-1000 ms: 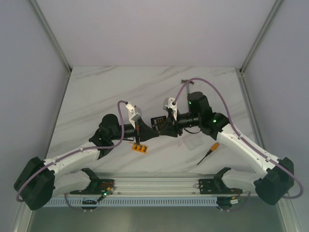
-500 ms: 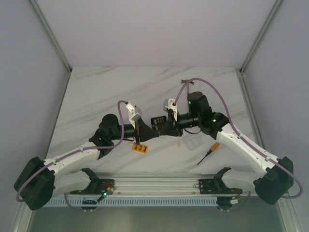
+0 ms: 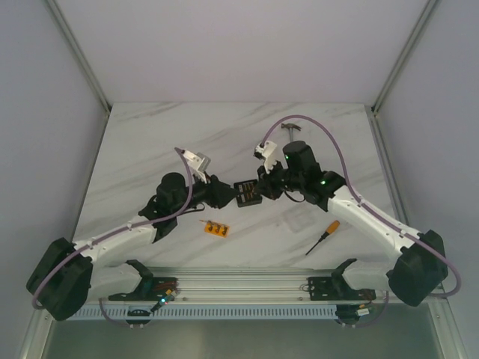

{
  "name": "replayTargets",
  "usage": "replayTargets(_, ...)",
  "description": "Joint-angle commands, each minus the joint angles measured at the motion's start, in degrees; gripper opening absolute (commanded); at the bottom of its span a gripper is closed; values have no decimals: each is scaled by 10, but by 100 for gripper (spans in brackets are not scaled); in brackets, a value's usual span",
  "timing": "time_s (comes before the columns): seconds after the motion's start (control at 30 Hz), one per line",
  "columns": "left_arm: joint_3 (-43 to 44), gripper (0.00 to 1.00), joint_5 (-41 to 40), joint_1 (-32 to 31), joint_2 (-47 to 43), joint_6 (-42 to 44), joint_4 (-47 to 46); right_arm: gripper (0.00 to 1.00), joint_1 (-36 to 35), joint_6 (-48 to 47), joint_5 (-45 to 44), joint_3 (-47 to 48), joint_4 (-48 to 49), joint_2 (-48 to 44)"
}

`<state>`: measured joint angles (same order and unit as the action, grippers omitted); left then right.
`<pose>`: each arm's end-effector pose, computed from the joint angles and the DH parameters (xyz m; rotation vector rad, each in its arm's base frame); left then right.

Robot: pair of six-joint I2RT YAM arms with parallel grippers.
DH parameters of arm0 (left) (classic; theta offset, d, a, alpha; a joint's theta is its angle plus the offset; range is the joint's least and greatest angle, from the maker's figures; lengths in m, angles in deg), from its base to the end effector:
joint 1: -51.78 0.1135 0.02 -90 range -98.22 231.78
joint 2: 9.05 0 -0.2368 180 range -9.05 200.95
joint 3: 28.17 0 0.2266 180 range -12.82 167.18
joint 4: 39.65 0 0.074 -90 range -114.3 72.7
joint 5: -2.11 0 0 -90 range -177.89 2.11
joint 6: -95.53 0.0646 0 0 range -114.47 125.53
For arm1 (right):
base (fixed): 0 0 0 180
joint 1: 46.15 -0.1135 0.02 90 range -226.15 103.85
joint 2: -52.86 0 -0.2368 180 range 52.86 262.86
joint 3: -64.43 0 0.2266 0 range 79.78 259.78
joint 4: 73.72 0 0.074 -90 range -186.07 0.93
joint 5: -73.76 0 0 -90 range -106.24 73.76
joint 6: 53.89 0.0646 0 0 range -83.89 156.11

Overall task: Snap on the fuse box
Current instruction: Pick up the fuse from the center of the board, then install the fuse at the fuse box base.

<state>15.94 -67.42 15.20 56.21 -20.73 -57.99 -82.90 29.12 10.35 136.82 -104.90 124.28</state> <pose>0.2006 -0.1770 0.2402 0.4478 1.6812 -1.1153 0.2110 0.1937 0.2755 -1.0555 1.8576 0.7960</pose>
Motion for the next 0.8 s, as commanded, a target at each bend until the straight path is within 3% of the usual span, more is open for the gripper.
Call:
replayTargets(0.0,9,60,-101,9,33,-60,41,0,-9,90,-153,-12,45,11)
replayTargets(0.23,60,71,-140,17,115,-97,100,0,-43,147,-292,-25,72,43)
replayTargets(0.47,108,72,-125,27,212,-134,136,0,-79,173,-401,-19,77,115)
replayTargets(0.77,142,68,-108,28,282,-159,157,0,-99,184,-425,6,85,196)
